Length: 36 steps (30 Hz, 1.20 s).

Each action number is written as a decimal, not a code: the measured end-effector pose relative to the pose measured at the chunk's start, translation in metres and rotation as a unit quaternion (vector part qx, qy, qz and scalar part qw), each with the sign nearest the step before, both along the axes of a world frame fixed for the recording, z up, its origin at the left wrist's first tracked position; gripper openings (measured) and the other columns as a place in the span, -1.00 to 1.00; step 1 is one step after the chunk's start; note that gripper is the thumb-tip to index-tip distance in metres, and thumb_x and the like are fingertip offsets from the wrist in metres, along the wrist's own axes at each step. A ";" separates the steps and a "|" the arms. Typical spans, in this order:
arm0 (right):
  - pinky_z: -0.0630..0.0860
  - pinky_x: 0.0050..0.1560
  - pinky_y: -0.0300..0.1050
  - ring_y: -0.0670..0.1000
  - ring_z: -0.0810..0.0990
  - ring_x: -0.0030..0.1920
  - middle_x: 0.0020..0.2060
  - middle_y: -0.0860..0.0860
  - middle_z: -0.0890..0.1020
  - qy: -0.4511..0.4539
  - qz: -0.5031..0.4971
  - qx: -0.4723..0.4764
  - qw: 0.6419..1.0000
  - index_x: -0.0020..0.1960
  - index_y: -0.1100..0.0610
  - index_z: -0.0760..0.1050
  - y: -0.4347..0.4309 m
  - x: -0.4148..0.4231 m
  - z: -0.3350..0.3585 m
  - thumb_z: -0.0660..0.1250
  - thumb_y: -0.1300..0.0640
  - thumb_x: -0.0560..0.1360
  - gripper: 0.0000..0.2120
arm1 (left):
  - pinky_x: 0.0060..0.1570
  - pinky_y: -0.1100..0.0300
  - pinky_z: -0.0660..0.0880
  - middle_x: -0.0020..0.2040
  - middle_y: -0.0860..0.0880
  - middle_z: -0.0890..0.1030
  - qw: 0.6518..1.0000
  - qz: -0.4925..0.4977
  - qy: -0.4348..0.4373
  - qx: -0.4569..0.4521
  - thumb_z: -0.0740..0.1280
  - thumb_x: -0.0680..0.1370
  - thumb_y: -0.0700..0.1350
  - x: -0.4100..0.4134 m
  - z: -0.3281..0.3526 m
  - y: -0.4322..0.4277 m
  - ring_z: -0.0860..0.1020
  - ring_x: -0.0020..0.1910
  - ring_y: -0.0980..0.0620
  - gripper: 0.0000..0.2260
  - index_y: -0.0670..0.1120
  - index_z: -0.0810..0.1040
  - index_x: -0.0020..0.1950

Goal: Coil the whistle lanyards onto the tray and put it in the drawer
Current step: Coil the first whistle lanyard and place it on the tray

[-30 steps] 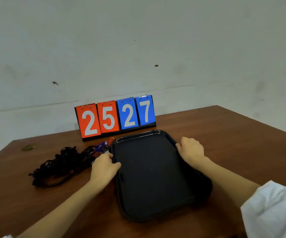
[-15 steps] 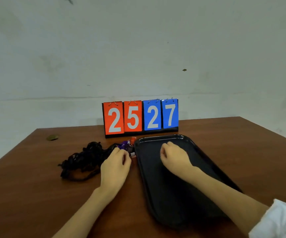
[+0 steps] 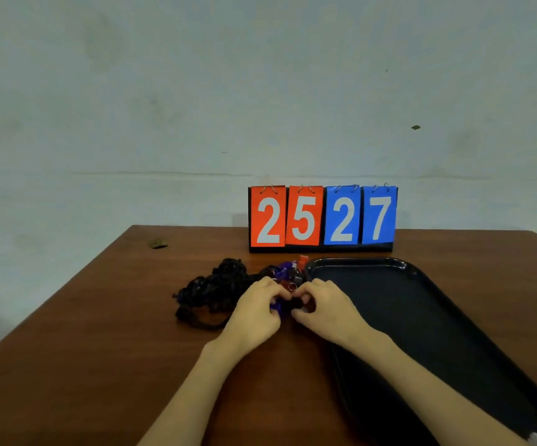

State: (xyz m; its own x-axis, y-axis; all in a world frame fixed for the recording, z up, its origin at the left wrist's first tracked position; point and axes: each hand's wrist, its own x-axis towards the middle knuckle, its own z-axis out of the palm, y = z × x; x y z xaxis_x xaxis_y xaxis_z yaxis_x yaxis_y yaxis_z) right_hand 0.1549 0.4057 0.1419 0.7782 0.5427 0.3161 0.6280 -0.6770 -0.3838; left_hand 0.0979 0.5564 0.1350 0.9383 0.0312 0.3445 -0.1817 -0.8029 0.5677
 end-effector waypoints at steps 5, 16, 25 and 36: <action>0.32 -0.21 -0.33 -0.13 0.40 -0.10 -0.15 -0.13 0.45 0.014 -0.016 0.006 1.000 0.16 0.00 0.48 0.000 0.000 -0.005 0.37 -0.02 0.44 -0.68 | 0.02 0.45 0.43 0.01 0.10 0.50 0.998 0.023 -0.031 -0.039 0.22 0.47 -0.41 0.001 -0.001 0.001 0.49 -0.05 0.21 -0.67 -0.07 0.60 0.07; 0.59 -0.21 -0.25 -0.06 0.62 -0.15 -0.07 -0.02 0.58 0.219 0.051 0.243 0.944 0.09 0.04 0.45 -0.028 -0.012 0.044 0.32 0.15 0.51 -0.82 | 0.05 0.27 0.44 0.02 0.10 0.51 0.980 0.101 -0.171 0.018 0.36 0.51 -0.11 0.004 -0.007 -0.019 0.46 0.01 0.17 -0.65 0.01 0.47 0.29; 0.54 -0.03 -0.10 -0.03 0.59 -0.13 -0.19 0.04 0.61 0.436 -0.002 0.686 0.582 0.01 0.17 0.52 -0.075 0.012 0.084 0.32 0.08 0.50 -0.83 | -0.41 0.41 0.43 -0.32 0.05 0.56 0.946 0.195 -0.095 -0.243 0.27 0.55 -0.25 0.002 0.021 0.002 0.47 -0.43 0.15 -0.83 0.01 0.55 -0.11; 0.18 -0.63 -0.32 -0.15 0.20 -0.59 -0.45 -0.04 0.33 0.404 -0.034 0.654 0.639 -0.09 0.10 0.35 -0.096 0.036 0.069 0.14 0.00 0.60 -0.82 | -0.64 0.31 0.08 -0.47 0.01 0.23 0.721 0.072 -0.025 -0.689 0.09 0.48 -0.37 -0.005 0.037 0.041 0.17 -0.63 0.14 -0.75 -0.21 0.44 0.08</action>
State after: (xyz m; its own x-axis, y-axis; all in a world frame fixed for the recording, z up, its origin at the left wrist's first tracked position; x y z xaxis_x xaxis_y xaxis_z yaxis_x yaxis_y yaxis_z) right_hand 0.1907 0.3101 0.2114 0.9819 0.1815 -0.0546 -0.1459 0.5400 -0.8289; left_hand 0.0931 0.5977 0.1722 0.8783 0.4726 -0.0731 -0.2016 0.5044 0.8396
